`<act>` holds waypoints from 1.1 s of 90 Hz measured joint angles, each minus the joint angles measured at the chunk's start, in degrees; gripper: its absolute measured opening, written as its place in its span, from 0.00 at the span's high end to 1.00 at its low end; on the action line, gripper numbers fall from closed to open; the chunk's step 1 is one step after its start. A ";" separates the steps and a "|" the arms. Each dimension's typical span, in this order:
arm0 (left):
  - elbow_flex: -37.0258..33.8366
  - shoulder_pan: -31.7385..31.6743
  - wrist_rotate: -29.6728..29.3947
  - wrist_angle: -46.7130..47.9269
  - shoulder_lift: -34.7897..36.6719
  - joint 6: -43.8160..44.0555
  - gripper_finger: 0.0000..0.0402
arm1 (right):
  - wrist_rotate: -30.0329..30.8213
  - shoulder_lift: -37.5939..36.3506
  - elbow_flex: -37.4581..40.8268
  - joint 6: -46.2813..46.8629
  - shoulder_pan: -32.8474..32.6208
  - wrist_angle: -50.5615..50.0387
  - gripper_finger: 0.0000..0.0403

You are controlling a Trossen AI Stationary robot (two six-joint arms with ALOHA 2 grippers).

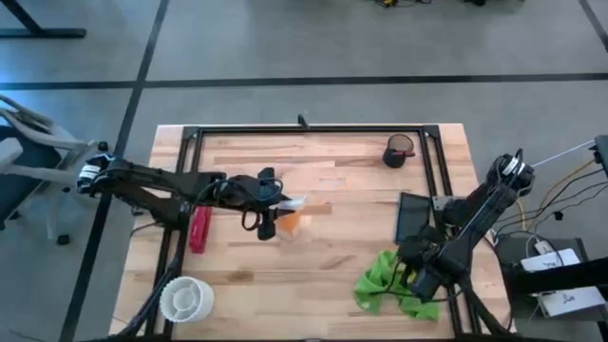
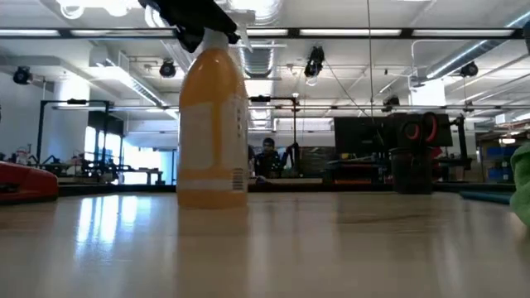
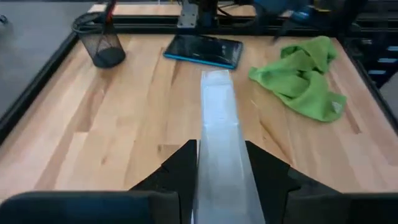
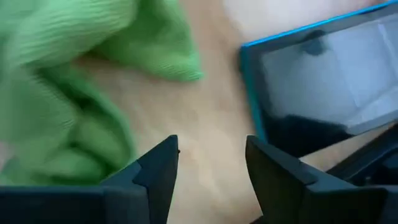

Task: Apply microfiber cloth
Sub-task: Move the yellow spray bottle to the middle center of the table

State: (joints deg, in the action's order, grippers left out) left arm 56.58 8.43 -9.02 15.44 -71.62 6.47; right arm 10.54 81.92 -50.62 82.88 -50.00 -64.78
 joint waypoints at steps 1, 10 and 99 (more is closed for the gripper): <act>0.00 0.17 -0.01 0.14 0.11 0.13 0.76 | 0.03 -0.10 0.31 0.14 0.15 0.03 0.59; -0.04 1.65 -0.32 2.13 1.20 1.47 0.77 | 0.00 -0.90 2.96 1.82 1.77 -0.10 0.61; -0.26 8.06 -6.88 22.03 11.31 8.57 0.69 | 1.37 4.69 8.89 4.06 16.95 15.56 0.78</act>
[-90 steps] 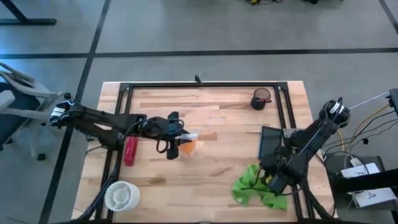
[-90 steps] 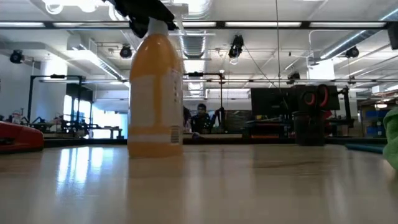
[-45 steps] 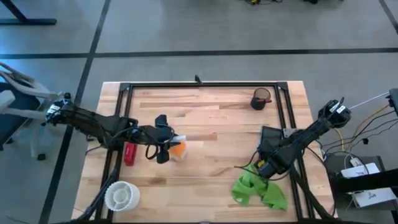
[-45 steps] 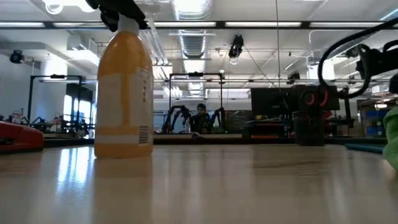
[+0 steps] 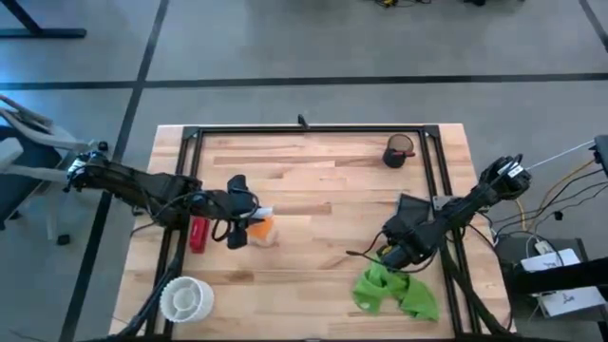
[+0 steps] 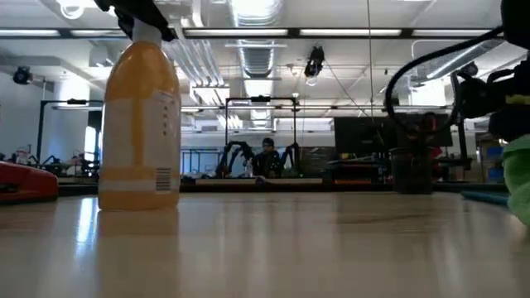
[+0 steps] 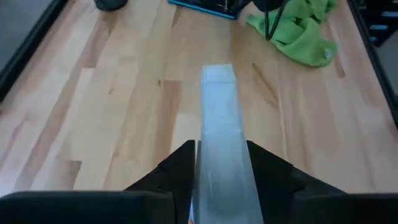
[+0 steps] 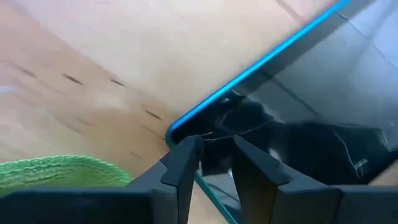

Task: Apply microfiber cloth
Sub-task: Move the yellow spray bottle to the middle center of the table, then spray the front screen of the blue cellphone with the yellow spray bottle

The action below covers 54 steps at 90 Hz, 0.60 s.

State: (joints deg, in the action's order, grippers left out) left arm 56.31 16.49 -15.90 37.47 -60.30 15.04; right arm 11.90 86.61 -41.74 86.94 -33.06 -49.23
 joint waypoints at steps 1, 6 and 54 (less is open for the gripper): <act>-0.01 0.00 0.00 0.06 0.15 -0.12 0.68 | 0.18 0.15 -0.09 0.00 0.00 0.30 0.78; -0.04 -0.02 0.00 0.06 0.89 -0.55 0.65 | 0.94 0.80 -0.75 -0.18 0.00 1.96 0.78; 0.07 -1.09 0.21 -22.12 0.66 -9.67 0.46 | 6.80 0.66 -14.63 -24.12 2.37 8.20 0.83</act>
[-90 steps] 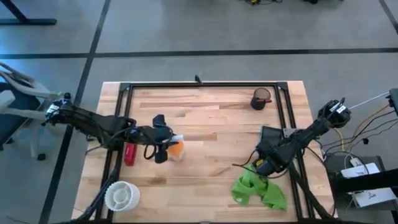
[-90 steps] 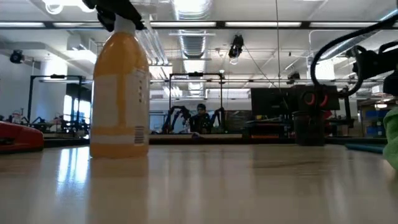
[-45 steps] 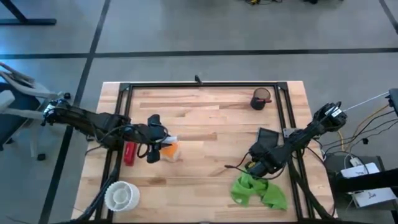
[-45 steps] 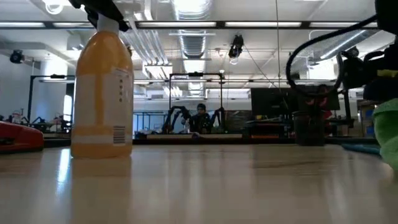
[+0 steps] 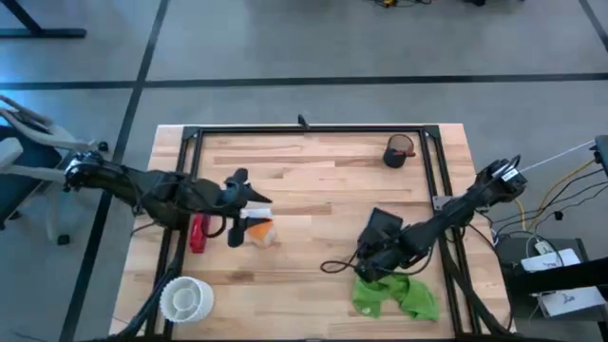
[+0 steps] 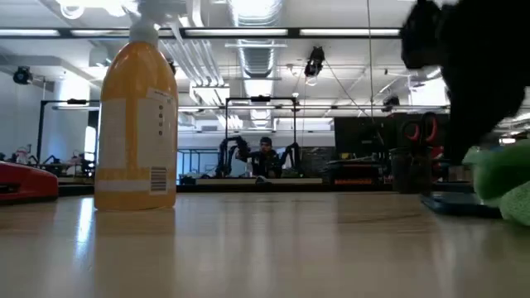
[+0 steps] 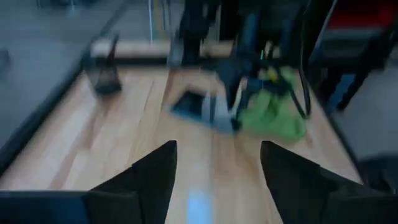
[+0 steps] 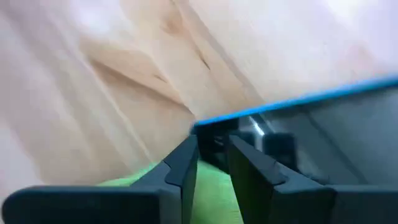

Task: Apply microfiber cloth
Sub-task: Spray the front screen of the blue cellphone with the yellow spray bottle

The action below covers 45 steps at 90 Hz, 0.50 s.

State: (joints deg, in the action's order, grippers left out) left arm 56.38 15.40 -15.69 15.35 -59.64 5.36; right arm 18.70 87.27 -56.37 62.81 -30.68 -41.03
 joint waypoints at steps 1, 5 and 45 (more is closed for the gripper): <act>0.01 -0.15 0.03 -0.76 -0.30 -0.31 0.46 | 0.19 -0.16 -0.41 -0.44 0.01 -0.66 0.84; 0.02 -0.82 0.20 -3.38 -1.56 -1.38 0.46 | 0.90 -0.90 -1.88 -1.71 0.01 -3.89 0.84; 13.65 -9.89 6.53 -6.85 -23.62 -2.26 0.47 | -1.47 -6.85 1.57 -2.64 -0.62 -24.91 0.77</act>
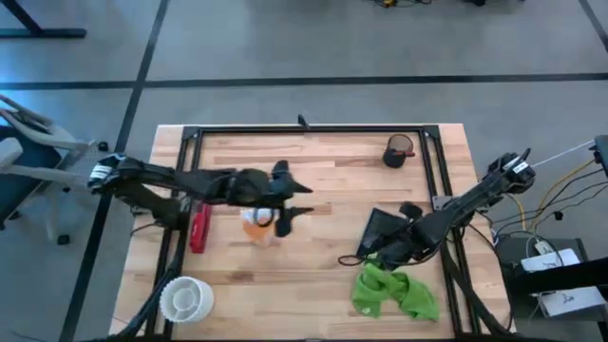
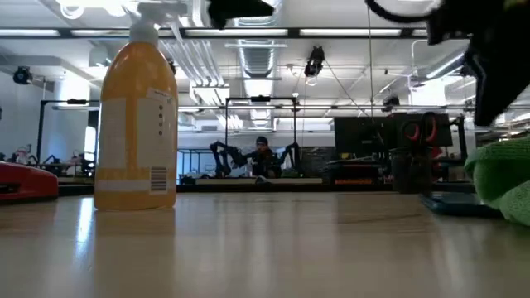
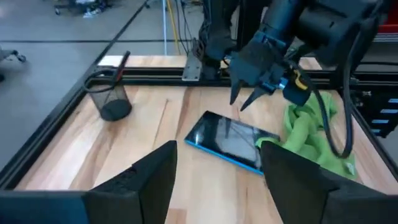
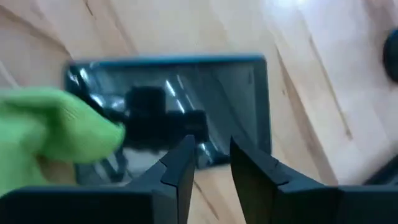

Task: Apply microfiber cloth
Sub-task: Spray the front screen of the blue cellphone with the yellow spray bottle

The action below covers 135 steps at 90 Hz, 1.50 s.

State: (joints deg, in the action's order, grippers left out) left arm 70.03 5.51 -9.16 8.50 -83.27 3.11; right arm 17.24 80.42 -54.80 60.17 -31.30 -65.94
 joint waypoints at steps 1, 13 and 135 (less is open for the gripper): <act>0.53 -0.15 0.15 0.11 -0.59 -0.15 0.47 | -0.34 -0.14 0.40 0.17 -0.02 0.05 0.77; 6.55 -1.49 1.24 2.00 -7.05 -1.44 0.49 | -5.23 -1.74 4.65 2.20 -0.83 0.71 0.74; 12.79 -9.62 13.25 -2.53 -31.04 -5.91 0.53 | -2.21 7.88 10.83 -21.36 -0.16 34.97 0.74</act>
State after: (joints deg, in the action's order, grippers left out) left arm 82.82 -4.10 4.09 5.98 -114.30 -2.80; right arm 15.03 88.30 -43.97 38.81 -31.46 -30.97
